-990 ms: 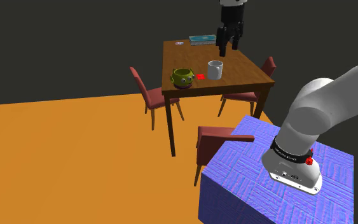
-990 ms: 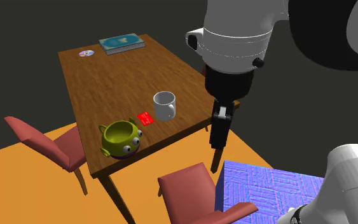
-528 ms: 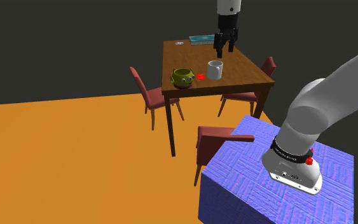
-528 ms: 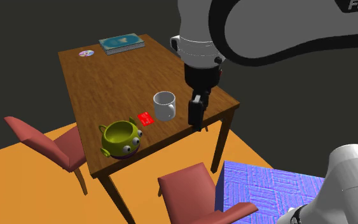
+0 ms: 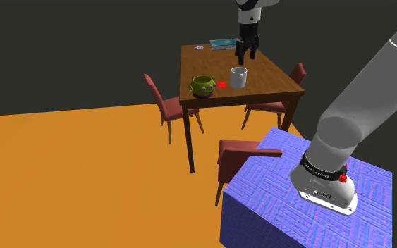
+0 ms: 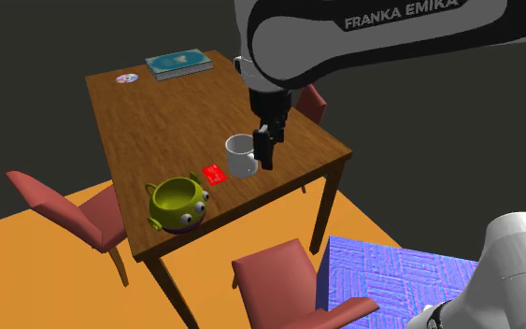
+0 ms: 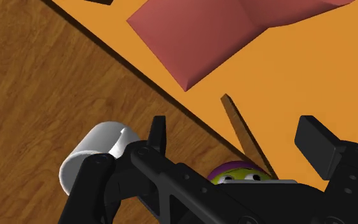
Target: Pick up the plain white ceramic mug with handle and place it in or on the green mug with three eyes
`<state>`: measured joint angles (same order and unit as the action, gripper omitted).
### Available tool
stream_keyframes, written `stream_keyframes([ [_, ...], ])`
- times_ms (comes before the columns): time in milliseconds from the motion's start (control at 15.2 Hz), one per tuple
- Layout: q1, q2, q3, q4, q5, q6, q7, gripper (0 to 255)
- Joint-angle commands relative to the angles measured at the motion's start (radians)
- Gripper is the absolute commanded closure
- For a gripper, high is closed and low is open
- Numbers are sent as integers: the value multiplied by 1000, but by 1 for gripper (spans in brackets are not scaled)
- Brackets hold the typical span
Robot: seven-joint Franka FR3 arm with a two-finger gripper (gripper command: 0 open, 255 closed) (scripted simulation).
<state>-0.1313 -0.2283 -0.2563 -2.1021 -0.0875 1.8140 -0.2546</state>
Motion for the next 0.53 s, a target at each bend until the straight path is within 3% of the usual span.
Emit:
stream_keyframes([
  [0,-10,62,-25,30,9,28,-36,0],
  [462,-60,319,-89,224,82,72,-166,0],
])
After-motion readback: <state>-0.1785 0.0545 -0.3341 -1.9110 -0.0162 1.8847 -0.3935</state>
